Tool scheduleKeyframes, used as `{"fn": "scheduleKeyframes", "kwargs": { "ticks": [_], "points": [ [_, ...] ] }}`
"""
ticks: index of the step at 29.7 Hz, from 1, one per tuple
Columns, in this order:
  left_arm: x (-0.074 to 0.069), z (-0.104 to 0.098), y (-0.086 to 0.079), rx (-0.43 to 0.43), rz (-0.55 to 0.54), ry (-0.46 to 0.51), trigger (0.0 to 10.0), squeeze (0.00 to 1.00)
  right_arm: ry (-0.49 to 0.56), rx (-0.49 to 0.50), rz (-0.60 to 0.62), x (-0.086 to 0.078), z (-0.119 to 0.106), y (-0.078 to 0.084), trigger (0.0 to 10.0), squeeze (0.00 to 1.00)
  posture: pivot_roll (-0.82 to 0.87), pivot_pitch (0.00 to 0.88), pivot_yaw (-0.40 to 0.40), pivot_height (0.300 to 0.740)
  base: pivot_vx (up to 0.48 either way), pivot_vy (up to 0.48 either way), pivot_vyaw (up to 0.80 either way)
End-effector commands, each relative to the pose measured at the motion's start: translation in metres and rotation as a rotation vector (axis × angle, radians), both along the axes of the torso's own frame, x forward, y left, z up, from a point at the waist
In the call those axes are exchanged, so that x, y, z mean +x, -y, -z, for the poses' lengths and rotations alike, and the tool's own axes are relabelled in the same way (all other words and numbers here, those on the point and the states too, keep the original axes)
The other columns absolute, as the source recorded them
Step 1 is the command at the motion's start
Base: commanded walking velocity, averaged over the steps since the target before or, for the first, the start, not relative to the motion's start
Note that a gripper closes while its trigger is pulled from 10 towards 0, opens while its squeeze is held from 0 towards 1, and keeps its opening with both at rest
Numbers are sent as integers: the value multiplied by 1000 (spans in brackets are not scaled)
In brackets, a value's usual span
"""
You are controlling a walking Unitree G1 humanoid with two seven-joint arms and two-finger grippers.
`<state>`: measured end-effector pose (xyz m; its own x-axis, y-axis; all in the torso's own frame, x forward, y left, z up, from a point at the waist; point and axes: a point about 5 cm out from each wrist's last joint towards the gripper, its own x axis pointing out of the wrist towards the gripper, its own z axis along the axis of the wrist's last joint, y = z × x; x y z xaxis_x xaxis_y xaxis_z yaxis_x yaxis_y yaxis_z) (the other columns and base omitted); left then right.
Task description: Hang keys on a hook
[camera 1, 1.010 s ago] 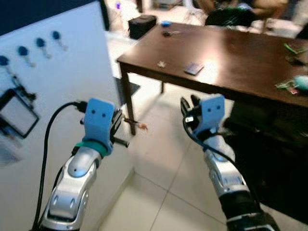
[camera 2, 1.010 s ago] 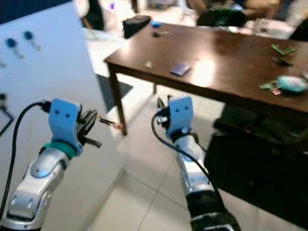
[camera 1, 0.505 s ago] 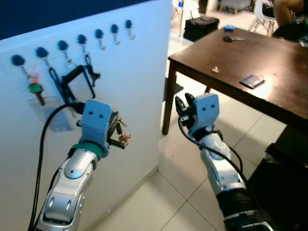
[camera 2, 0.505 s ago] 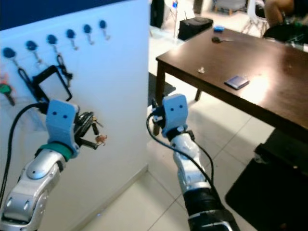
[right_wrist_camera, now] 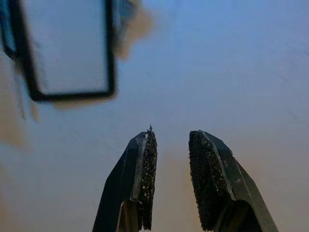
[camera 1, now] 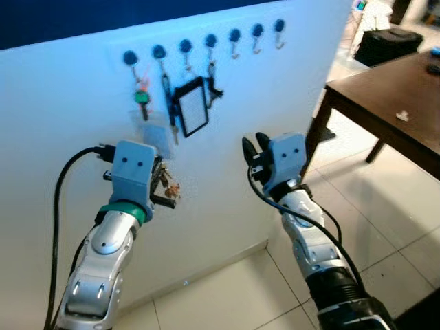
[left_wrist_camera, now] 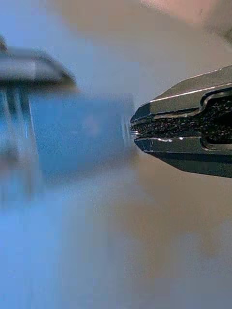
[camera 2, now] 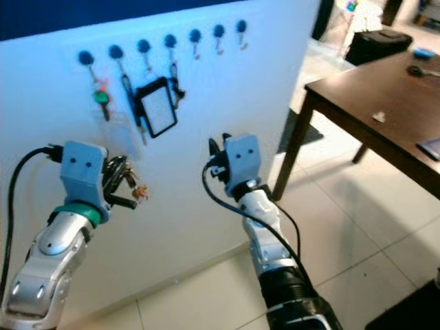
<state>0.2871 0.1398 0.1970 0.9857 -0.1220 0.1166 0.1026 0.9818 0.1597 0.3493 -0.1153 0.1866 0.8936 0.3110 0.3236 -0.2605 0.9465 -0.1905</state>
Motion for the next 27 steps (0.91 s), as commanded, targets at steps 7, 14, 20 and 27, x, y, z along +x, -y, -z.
{"fn": "scheduleKeyframes", "kwargs": {
  "ticks": [7, 14, 20, 27],
  "points": [
    [-2, 3, 4, 10, 0, -1, 10000, 0, -23, -6, -6, 0, 6, -1, 10000, 0, -7, 0, 85, 740, 0, 0, 800],
    [-4, 6, 8, 10, 0, -9, 10000, 0, -24, -6, -6, 0, 7, -1, 10000, 0, -7, 0, 83, 740, 0, 0, 800],
    [-4, 6, 7, 11, -10, -10, 10000, 0, -24, -3, -9, 0, 7, -1, 10000, 0, -2, 0, 79, 740, 0, 0, 794],
    [-7, 6, 6, -1, -17, -8, 10000, 0, -29, 25, -22, 0, 7, -3, 10000, 0, 4, 0, 76, 740, -372, 0, 70]
  ]
}}
